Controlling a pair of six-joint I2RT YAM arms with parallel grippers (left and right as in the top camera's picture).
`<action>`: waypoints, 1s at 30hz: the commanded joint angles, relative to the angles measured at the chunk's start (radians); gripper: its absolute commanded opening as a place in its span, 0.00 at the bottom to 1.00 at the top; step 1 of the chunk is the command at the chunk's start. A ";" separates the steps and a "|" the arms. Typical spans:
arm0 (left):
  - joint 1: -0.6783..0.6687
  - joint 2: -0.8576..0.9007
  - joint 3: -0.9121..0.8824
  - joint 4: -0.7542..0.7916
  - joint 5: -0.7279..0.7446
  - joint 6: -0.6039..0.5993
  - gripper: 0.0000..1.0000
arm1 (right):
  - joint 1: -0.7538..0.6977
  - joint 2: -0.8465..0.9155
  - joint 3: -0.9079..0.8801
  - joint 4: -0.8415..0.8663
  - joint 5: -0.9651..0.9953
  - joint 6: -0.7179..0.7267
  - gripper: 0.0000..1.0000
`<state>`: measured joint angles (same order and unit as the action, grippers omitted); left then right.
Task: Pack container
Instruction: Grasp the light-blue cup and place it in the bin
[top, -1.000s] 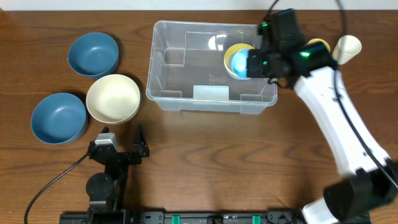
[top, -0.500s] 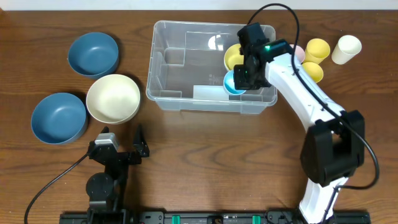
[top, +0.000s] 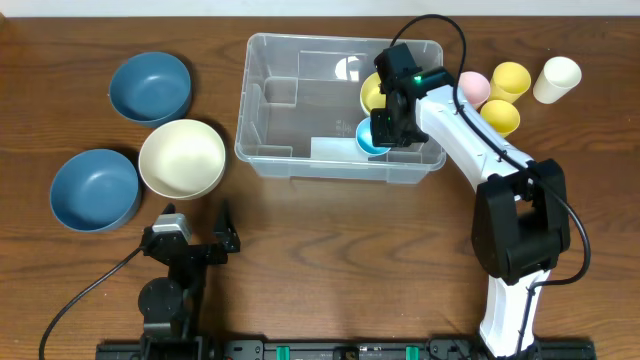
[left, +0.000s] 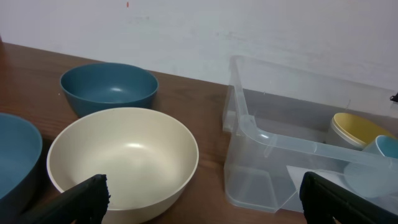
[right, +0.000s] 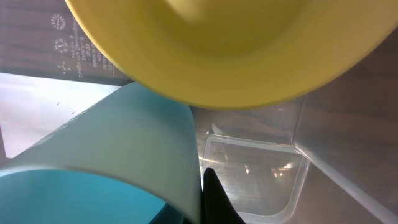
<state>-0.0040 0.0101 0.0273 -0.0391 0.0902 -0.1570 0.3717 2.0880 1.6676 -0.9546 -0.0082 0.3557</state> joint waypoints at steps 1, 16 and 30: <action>-0.004 -0.005 -0.023 -0.024 0.003 0.005 0.98 | 0.008 0.045 -0.001 -0.005 0.019 0.011 0.01; -0.004 -0.005 -0.023 -0.024 0.003 0.005 0.98 | 0.008 0.044 0.034 -0.140 0.018 0.010 0.01; -0.004 -0.005 -0.023 -0.024 0.003 0.005 0.98 | 0.005 0.044 0.123 -0.116 0.018 0.004 0.77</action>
<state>-0.0040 0.0105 0.0273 -0.0391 0.0898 -0.1570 0.3717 2.1300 1.7184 -1.0721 -0.0032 0.3595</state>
